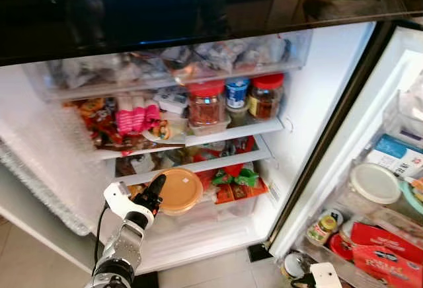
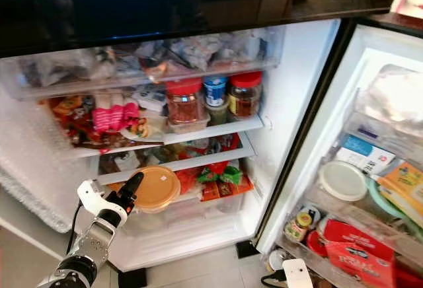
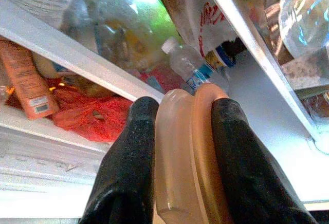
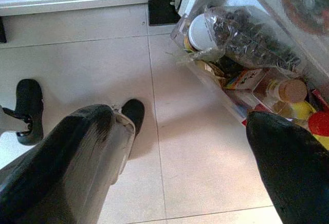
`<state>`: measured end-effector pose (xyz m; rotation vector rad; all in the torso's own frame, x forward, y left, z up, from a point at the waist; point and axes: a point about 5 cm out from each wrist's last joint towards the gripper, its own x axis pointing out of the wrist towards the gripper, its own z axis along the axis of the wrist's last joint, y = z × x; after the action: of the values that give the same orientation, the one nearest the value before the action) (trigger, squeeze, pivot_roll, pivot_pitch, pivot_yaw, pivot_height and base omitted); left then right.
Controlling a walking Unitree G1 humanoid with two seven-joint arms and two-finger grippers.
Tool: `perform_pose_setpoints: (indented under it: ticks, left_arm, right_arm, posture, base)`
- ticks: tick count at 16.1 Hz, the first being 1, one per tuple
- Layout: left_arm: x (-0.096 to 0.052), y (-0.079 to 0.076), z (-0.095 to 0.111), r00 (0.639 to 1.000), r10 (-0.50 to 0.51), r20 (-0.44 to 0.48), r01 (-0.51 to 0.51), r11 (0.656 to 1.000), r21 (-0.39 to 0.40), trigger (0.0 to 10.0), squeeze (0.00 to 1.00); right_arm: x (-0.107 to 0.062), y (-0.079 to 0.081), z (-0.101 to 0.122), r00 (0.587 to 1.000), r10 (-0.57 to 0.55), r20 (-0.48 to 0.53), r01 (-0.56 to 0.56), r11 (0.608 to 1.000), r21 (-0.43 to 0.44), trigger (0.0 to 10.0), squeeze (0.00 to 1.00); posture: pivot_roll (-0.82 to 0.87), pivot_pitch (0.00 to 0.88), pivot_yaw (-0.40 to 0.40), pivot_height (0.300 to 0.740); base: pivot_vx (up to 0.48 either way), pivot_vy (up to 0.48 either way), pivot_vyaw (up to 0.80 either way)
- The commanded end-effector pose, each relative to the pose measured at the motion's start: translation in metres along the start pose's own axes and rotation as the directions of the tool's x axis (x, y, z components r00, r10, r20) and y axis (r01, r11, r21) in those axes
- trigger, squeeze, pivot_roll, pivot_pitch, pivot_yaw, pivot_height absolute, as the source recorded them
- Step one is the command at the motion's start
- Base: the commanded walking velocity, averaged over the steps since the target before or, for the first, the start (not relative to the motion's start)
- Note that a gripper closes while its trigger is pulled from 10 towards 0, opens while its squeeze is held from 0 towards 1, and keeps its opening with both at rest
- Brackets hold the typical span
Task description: Restocking fridge
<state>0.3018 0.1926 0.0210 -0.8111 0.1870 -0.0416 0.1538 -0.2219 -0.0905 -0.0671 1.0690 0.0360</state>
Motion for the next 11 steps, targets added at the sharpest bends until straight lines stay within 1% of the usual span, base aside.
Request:
perform_pose_setpoints:
  ticks: [1,4,6,8,11]
  left_arm:
    - [0.002,-0.004,0.002,1.000,-0.019,0.003,0.019,1.000,0.007,10.0,0.00]
    - [0.001,-0.003,0.008,0.999,-0.018,0.032,0.018,1.000,0.000,10.0,0.00]
    - [0.000,-0.002,0.010,0.999,-0.015,0.036,0.015,1.000,0.009,10.0,0.00]
    - [-0.001,-0.001,0.012,0.999,-0.012,0.038,0.011,1.000,0.013,10.0,0.00]
    - [-0.001,-0.003,0.013,0.999,-0.016,0.049,0.015,1.000,0.021,10.0,0.00]
  right_arm:
    - [-0.001,0.000,-0.001,1.000,-0.010,0.028,0.009,1.000,0.030,10.0,0.00]
    - [-0.002,0.001,-0.007,1.000,-0.007,0.026,0.007,1.000,0.024,10.0,0.00]
    - [-0.002,0.001,-0.009,1.000,-0.004,0.026,0.004,1.000,0.023,10.0,0.00]
    - [-0.003,0.001,-0.012,1.000,-0.011,0.029,0.011,1.000,0.025,10.0,0.00]
    - [-0.004,0.001,-0.016,1.000,-0.008,0.020,0.008,1.000,0.023,10.0,0.00]
  posture:
    - [-0.10,0.065,-0.006,0.721]
    - [-0.10,0.066,-0.005,0.686]
    - [-0.09,0.063,-0.007,0.667]
    - [-0.09,0.061,-0.008,0.667]
    - [-0.08,0.071,-0.011,0.667]
  base:
    - [0.000,0.000,0.00]
    - [0.000,0.000,0.00]
    - [0.000,0.000,0.00]
    - [0.000,0.000,0.00]
    - [0.000,0.000,0.00]
